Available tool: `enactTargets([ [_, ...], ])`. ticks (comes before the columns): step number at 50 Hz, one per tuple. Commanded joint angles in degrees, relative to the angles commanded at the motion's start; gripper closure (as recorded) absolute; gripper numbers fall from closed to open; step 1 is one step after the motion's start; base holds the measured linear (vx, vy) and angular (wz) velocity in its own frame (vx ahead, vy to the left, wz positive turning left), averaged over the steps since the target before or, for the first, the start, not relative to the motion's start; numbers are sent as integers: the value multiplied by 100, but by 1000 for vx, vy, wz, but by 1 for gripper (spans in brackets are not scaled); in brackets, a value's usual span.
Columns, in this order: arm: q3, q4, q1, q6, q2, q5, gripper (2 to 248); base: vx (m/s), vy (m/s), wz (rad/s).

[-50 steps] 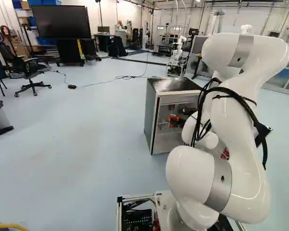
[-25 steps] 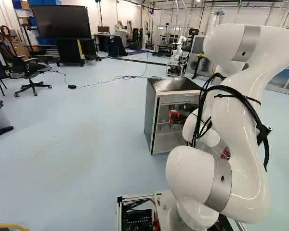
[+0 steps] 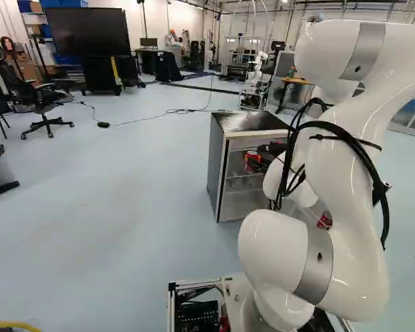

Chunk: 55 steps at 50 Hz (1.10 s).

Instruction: Grab a drink from the fridge

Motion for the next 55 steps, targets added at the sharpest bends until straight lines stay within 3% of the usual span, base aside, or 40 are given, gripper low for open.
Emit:
enactTargets([
  [55, 287, 790, 6, 0, 1032, 3, 160, 0, 0, 0],
])
